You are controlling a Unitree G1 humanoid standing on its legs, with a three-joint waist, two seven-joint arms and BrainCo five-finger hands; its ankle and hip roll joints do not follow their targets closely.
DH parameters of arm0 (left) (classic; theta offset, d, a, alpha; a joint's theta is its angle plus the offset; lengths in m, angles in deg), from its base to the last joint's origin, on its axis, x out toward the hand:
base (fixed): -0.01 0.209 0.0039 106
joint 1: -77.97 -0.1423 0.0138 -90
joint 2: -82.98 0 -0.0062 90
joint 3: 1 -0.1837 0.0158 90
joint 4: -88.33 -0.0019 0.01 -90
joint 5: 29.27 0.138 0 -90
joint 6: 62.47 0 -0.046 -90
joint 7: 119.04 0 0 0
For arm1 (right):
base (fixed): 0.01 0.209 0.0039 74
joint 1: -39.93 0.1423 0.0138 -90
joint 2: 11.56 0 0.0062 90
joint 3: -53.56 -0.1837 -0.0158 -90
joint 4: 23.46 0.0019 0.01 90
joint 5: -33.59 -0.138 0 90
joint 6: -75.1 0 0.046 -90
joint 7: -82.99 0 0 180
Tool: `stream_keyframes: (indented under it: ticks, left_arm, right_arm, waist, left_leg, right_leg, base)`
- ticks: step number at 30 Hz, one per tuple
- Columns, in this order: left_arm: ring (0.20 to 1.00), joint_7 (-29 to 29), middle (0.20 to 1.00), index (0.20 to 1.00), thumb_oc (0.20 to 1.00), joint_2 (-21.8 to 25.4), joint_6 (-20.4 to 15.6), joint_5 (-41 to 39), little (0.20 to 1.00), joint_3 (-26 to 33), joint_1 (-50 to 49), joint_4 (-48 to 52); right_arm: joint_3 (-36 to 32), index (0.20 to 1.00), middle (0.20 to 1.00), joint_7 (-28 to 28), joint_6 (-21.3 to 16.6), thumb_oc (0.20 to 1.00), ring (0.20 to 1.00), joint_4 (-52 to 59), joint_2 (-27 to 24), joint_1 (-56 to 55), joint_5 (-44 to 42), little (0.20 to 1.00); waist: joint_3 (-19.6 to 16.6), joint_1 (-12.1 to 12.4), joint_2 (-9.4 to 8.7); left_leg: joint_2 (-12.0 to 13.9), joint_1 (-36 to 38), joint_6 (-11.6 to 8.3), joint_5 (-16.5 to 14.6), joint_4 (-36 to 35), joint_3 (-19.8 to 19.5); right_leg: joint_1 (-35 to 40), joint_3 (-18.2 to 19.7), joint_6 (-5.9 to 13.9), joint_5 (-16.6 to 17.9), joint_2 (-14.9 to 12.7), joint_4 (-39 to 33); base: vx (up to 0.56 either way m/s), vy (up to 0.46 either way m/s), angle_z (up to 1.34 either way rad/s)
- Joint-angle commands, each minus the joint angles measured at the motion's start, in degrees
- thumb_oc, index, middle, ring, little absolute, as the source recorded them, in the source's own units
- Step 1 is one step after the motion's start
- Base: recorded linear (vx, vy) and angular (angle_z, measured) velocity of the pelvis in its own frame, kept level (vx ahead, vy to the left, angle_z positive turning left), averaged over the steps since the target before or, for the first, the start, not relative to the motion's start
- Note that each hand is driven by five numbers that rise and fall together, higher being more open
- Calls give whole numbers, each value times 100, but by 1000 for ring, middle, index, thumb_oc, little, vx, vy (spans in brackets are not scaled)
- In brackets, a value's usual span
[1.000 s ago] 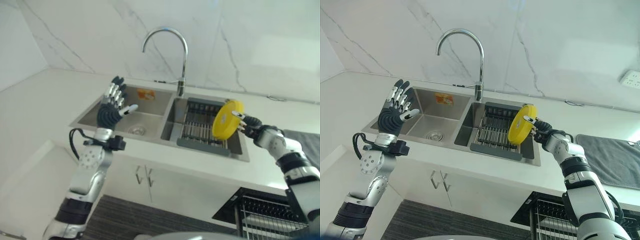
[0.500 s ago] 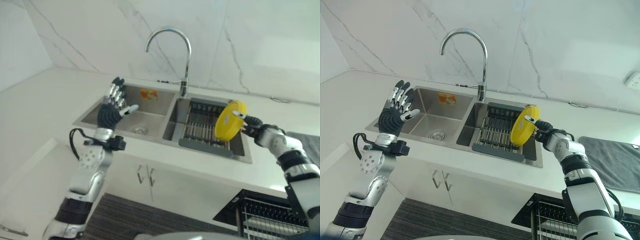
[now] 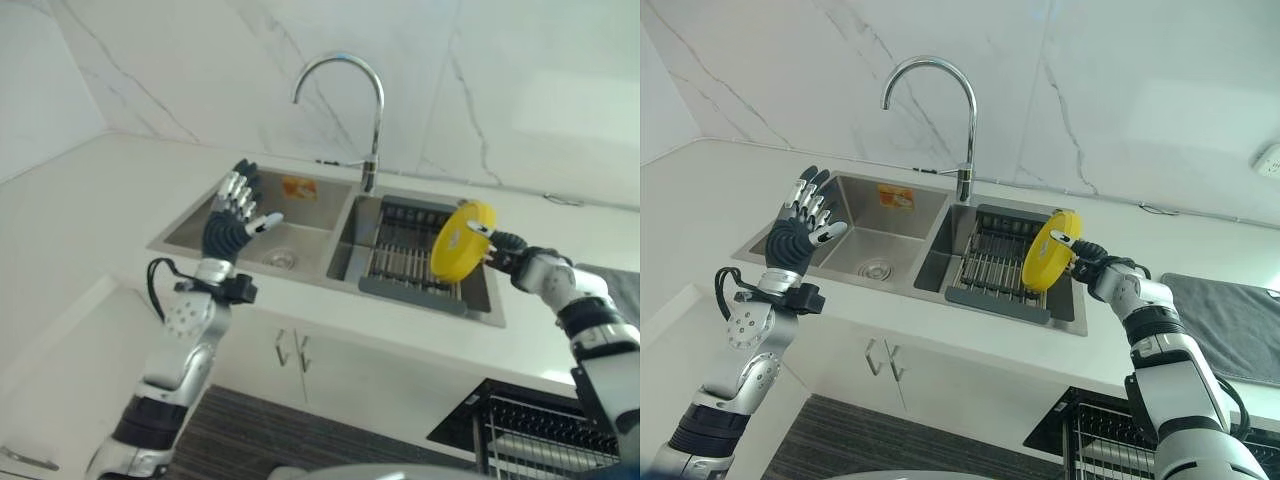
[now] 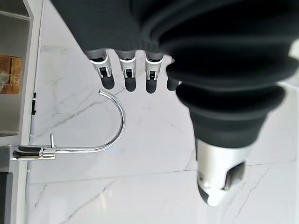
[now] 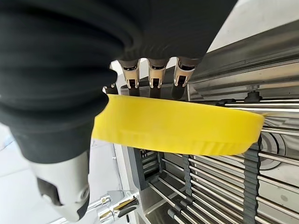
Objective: Place the dishes in the dishwasher.
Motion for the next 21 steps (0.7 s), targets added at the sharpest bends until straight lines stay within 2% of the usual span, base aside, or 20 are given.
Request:
stream_keyframes:
  ticks: [1, 15, 16, 17, 21]
  left_arm:
    - [1000, 19, 1000, 1000, 1000, 339, -210, -109, 1000, -189, 574, 17]
    - [1000, 50, 1000, 1000, 1000, 329, -159, -145, 1000, -276, 570, 38]
    - [1000, 54, 1000, 1000, 1000, 327, -148, -150, 1000, -288, 571, 33]
    - [1000, 47, 1000, 1000, 1000, 316, -143, -145, 1000, -303, 537, 38]
    - [1000, 72, 1000, 1000, 1000, 287, -108, -128, 1000, -338, 517, 57]
  right_arm:
    - [317, 1000, 1000, -17, -108, 1000, 1000, -69, -362, 854, -38, 1000]
    - [396, 1000, 1000, -29, -91, 1000, 1000, -413, -258, 1001, 107, 1000]
    - [413, 661, 661, -31, -103, 661, 661, -441, -242, 1015, 163, 661]
    - [445, 200, 200, 1, -112, 200, 200, -469, -284, 1042, 301, 200]
    - [545, 200, 200, 100, -197, 200, 200, -488, -330, 1119, 451, 200]
  waist:
    - [80, 163, -222]
    - [115, 272, -219]
    - [116, 278, -220]
    - [117, 288, -224]
    - [120, 311, -233]
  left_leg:
    - [-443, 237, 292, -431, -1, 258]
    - [-473, 232, 301, -432, -1, 181]
    - [-474, 234, 302, -431, -1, 176]
    - [-479, 234, 304, -433, -1, 169]
    - [-483, 213, 307, -424, -1, 152]
  right_leg:
    - [264, 119, -126, -555, -9, 52]
    - [295, 67, -122, -562, -15, 52]
    - [296, 64, -124, -561, -14, 52]
    - [294, 66, -122, -561, -11, 52]
    - [286, 67, -119, -555, -14, 52]
  base:
    - [0, 0, 0]
    - [8, 5, 2]
    - [0, 0, 0]
    - [0, 0, 0]
    - [0, 0, 0]
